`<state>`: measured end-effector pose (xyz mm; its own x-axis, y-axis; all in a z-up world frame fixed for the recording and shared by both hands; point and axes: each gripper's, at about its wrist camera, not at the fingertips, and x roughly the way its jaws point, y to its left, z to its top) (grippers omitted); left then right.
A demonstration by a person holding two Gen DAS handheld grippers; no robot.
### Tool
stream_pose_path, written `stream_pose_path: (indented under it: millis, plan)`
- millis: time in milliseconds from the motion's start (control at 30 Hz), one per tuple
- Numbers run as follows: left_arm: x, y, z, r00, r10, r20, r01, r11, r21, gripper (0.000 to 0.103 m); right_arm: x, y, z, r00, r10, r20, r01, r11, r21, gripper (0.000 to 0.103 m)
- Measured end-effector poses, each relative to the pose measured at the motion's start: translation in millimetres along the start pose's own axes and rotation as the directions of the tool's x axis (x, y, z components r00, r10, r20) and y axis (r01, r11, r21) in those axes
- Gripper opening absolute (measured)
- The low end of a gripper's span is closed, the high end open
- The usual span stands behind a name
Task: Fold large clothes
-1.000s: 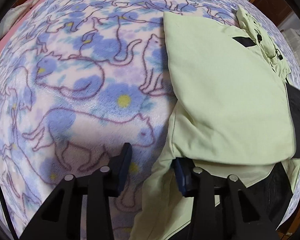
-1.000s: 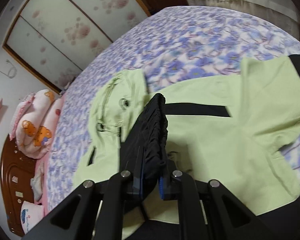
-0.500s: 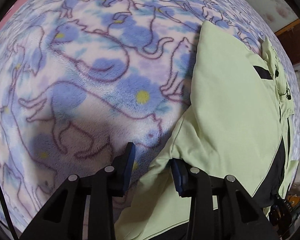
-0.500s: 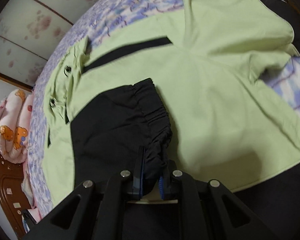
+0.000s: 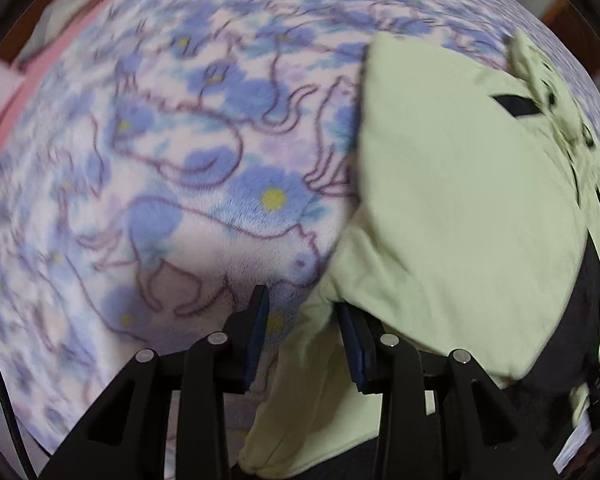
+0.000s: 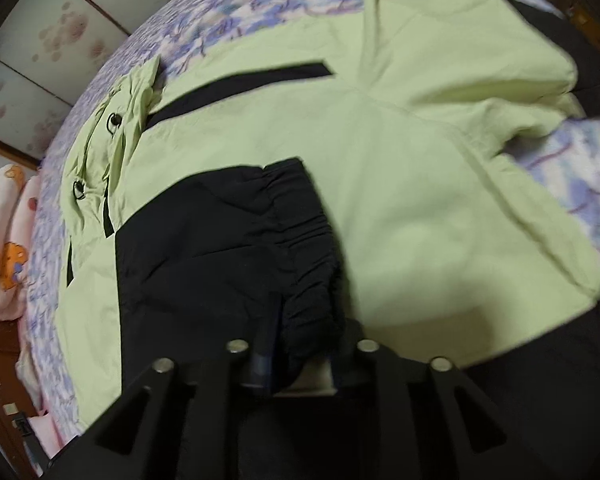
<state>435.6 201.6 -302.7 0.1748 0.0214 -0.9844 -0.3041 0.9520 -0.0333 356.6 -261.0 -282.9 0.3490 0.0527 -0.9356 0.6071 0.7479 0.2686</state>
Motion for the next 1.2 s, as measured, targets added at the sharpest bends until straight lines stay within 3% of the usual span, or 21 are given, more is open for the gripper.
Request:
stream_pose_path:
  millis: [100,133,233,333,367,500,600,633,733,867,933,1033,1100,1200]
  plan:
    - [-17,-10,-9,1.0,-0.001,0.015,0.0,0.997,0.075,0.035,-28,5,-4,0.993,-0.078,0.094,0.082,0.996,-0.043,0.045]
    - [-24,-14,-15,1.0,-0.013,0.019,0.011,0.994,0.108,0.035,-38,8,-6,0.988,-0.096,0.124,0.105,0.992,-0.066,0.045]
    - [-38,-29,-32,0.994,-0.106,-0.002,0.105,0.978,0.18,0.035,-58,19,-16,0.985,-0.059,0.165,0.085,0.985,-0.151,0.045]
    - [-46,-48,-47,0.971,-0.236,-0.03,0.236,0.945,0.226,0.035,-62,35,-32,0.992,0.084,0.09,-0.062,0.971,-0.231,0.041]
    - [-45,-56,-49,0.959,-0.281,-0.037,0.282,0.93,0.235,0.035,-61,40,-39,0.987,0.147,0.058,-0.129,0.962,-0.242,0.031]
    - [-25,-92,-47,0.929,-0.364,-0.068,0.369,0.896,0.248,0.028,-36,66,-63,0.946,0.316,-0.071,-0.324,0.918,-0.229,0.0]
    - [1,-109,-39,0.925,-0.363,-0.11,0.379,0.894,0.24,0.021,-5,85,-79,0.904,0.396,-0.161,-0.424,0.877,-0.227,0.0]
    - [11,-114,-35,0.935,-0.337,-0.113,0.354,0.904,0.238,0.02,4,91,-82,0.905,0.386,-0.18,-0.42,0.876,-0.236,0.0]
    - [29,-112,-18,0.948,-0.309,-0.081,0.319,0.922,0.22,0.015,27,98,-87,0.935,0.295,-0.196,-0.341,0.9,-0.272,0.0]
    - [37,-71,1,0.952,-0.305,-0.024,0.306,0.949,0.077,0.008,27,80,-63,0.967,0.239,-0.093,-0.256,0.912,-0.32,0.0]
    - [42,-49,9,0.947,-0.321,-0.024,0.321,0.947,0.023,0.002,26,63,-41,0.99,0.136,-0.032,-0.139,0.94,-0.31,0.0]
    - [52,-32,17,0.925,-0.378,-0.039,0.377,0.926,-0.025,0.001,19,25,-7,0.999,0.015,0.044,-0.005,0.975,-0.22,0.0]
    - [55,-30,18,0.919,-0.392,-0.052,0.389,0.92,-0.055,0.001,17,2,8,0.996,0.082,0.027,-0.078,0.989,-0.127,0.0]
    - [55,-30,10,0.932,-0.358,-0.051,0.356,0.934,-0.031,0.001,20,-3,9,0.996,0.091,0.025,-0.088,0.991,-0.1,0.0]
